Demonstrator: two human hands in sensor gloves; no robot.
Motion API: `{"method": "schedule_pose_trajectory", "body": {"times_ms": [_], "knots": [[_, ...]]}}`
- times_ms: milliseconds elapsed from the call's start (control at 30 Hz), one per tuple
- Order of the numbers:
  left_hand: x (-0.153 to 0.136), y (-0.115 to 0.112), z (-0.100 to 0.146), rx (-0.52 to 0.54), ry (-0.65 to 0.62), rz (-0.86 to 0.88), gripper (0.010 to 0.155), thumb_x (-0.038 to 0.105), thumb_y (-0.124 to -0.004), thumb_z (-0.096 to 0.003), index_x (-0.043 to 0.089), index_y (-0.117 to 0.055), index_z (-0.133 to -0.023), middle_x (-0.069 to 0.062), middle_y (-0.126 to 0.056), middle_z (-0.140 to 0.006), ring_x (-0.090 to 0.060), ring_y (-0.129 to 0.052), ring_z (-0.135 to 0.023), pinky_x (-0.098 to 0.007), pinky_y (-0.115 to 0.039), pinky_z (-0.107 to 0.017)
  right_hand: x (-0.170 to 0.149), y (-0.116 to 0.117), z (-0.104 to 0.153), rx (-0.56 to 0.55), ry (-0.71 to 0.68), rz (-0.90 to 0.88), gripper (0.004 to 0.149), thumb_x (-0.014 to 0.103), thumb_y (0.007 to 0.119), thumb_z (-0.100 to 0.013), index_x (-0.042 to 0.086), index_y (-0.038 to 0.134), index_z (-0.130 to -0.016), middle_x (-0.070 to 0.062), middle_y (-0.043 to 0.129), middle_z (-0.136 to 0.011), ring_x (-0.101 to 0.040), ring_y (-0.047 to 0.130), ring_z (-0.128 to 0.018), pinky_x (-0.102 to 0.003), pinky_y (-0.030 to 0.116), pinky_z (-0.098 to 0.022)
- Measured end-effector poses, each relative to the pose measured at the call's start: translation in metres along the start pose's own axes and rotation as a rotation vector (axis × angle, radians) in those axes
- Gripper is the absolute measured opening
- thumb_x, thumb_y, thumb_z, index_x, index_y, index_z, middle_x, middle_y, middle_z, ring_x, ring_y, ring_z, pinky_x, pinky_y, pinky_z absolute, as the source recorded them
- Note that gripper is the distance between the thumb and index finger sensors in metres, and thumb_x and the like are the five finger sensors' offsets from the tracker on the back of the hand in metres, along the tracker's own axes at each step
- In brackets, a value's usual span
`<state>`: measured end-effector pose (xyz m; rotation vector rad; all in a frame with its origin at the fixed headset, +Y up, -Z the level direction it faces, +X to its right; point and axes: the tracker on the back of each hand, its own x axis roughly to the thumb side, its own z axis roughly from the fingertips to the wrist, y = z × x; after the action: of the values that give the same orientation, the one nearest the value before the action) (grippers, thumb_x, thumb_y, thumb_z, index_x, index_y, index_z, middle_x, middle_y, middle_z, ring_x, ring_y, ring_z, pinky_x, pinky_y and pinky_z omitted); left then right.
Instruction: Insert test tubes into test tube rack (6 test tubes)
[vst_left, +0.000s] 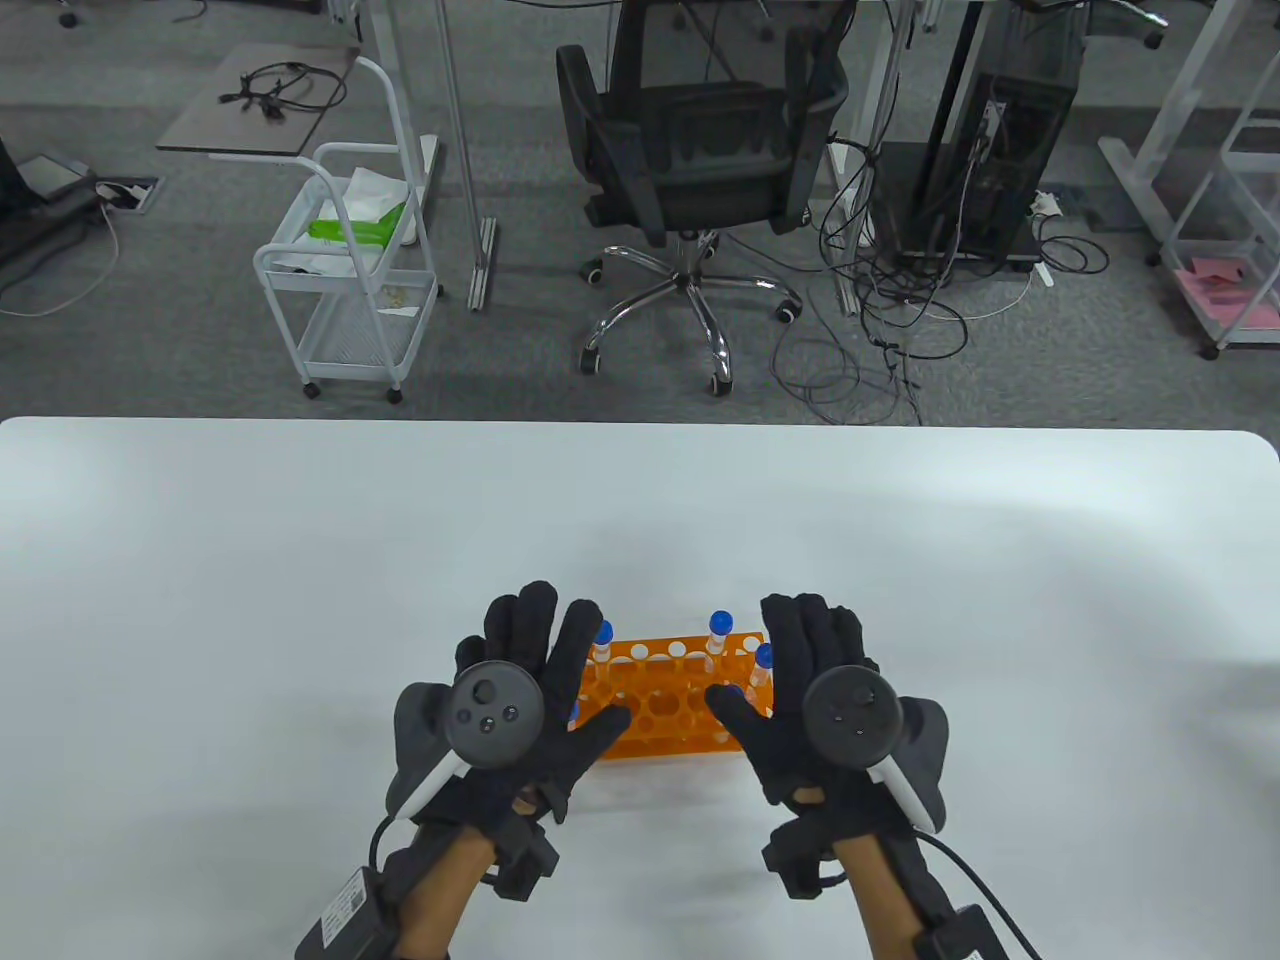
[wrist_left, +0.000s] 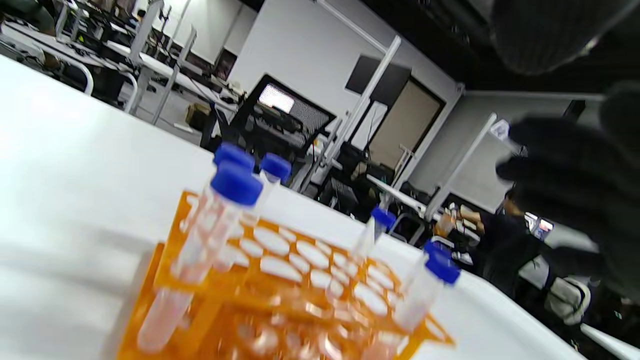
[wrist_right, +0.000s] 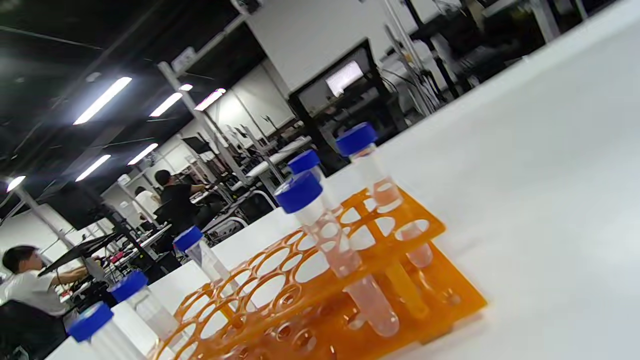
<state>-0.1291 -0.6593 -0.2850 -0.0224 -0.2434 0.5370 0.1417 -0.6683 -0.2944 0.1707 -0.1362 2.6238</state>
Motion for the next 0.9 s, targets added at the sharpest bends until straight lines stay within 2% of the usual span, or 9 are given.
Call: {"method": "schedule_pose_trajectory", "body": {"times_ms": [67,267,367,667,900], "knots": [[-0.002,-0.007,-0.001,-0.028,0.015,-0.008,0.082,0.068,-0.068,-0.0423,0.051,-0.017,-0.103,0.007,0.005,-0.114,-0.025,0.001,-0.107,-0.062,-0.011,-0.074,0.009,0.005,0.002,-0.030,-0.052,0.068,0.096,0.087,0.051,-0.036,0.036,0.016,-0.110,-0.003,0.019,-0.121,-0.044,0.017,-0.111,-0.072,0.033,-0.070],[-0.007,-0.012,0.000,-0.053,0.025,-0.006,0.082,0.068,-0.068,-0.0423,0.052,-0.014,-0.102,0.007,0.008,-0.113,-0.025,0.005,-0.106,-0.063,-0.006,-0.072,0.018,0.021,0.005,0.055,-0.083,0.132,0.097,0.088,0.047,-0.034,0.039,0.012,-0.109,-0.002,0.013,-0.121,-0.044,0.009,-0.111,-0.073,0.027,-0.070],[-0.007,-0.014,0.001,-0.043,0.021,-0.042,0.081,0.067,-0.068,-0.0423,0.052,-0.016,-0.102,0.008,0.007,-0.113,-0.024,0.006,-0.106,-0.062,-0.003,-0.071,0.017,0.026,0.004,0.045,-0.104,0.163,0.096,0.088,0.047,-0.033,0.039,0.015,-0.110,-0.002,0.016,-0.121,-0.044,0.009,-0.111,-0.074,0.028,-0.069],[-0.014,-0.027,-0.002,-0.078,0.046,-0.117,0.081,0.067,-0.068,-0.0419,0.052,-0.016,-0.102,0.008,0.007,-0.113,-0.023,0.008,-0.104,-0.062,-0.001,-0.070,0.012,0.036,0.000,0.143,-0.090,0.200,0.095,0.087,0.045,-0.033,0.040,0.014,-0.109,-0.001,0.012,-0.121,-0.044,0.004,-0.109,-0.076,0.025,-0.067],[-0.018,-0.035,-0.004,-0.111,0.059,-0.139,0.080,0.066,-0.067,-0.0421,0.051,-0.016,-0.102,0.007,0.007,-0.113,-0.023,0.008,-0.104,-0.062,0.000,-0.070,0.006,0.037,-0.004,0.144,-0.073,0.210,0.095,0.086,0.045,-0.033,0.039,0.013,-0.109,-0.002,0.013,-0.121,-0.044,0.004,-0.108,-0.076,0.025,-0.067]]}}
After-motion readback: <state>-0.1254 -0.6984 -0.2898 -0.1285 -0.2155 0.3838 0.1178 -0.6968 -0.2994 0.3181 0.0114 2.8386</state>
